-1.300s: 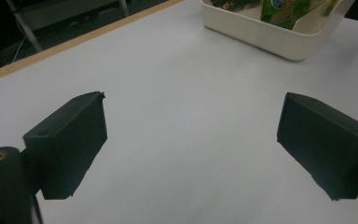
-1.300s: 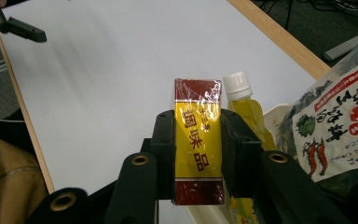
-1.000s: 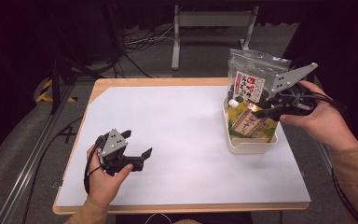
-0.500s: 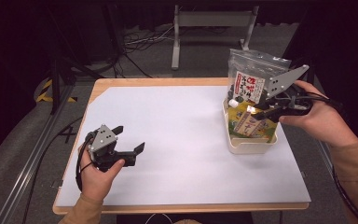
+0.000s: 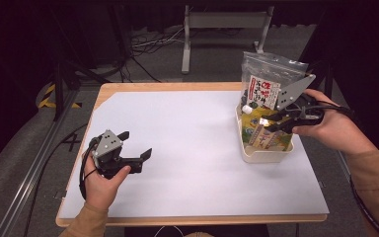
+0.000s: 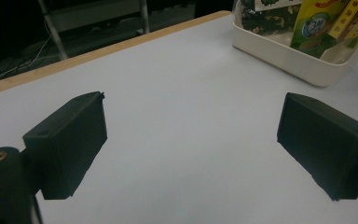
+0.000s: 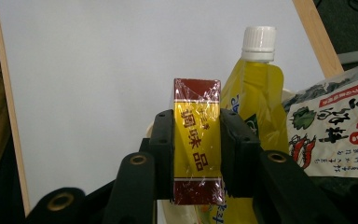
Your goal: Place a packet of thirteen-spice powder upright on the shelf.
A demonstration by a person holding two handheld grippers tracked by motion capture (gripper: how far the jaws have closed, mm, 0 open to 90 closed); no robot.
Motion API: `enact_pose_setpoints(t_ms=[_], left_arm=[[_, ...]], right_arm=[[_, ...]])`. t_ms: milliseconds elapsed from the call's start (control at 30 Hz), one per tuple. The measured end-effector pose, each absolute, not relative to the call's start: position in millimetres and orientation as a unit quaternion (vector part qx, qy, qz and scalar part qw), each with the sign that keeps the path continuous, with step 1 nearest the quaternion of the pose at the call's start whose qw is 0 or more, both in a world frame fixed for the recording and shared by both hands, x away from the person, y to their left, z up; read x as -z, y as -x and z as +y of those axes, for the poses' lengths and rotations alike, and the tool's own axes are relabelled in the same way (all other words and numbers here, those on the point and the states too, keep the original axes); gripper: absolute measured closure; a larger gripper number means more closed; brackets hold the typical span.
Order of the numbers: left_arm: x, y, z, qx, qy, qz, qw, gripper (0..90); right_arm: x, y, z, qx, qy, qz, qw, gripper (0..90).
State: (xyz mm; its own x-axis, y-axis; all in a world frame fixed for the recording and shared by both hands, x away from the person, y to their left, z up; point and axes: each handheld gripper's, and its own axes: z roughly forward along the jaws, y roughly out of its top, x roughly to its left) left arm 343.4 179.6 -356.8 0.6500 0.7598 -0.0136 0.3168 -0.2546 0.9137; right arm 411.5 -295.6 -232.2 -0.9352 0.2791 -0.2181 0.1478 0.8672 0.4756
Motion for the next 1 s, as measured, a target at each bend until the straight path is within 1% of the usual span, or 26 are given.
enact_pose_setpoints(t_ms=[533,733,1000], left_arm=[[358,-343,182,-0.225,-0.760,0.356,0.495,9.3],[360,-343,181,-0.225,-0.761,0.358,0.493,9.4],[362,-345,179,-0.222,-0.764,0.356,0.490,9.3]], right_arm=[[245,-415,-293,-0.217,-0.086,0.965,0.119,68.8],[246,-414,-293,-0.213,-0.081,0.967,0.117,68.7],[249,-410,-290,-0.207,-0.063,0.968,0.125,68.6]])
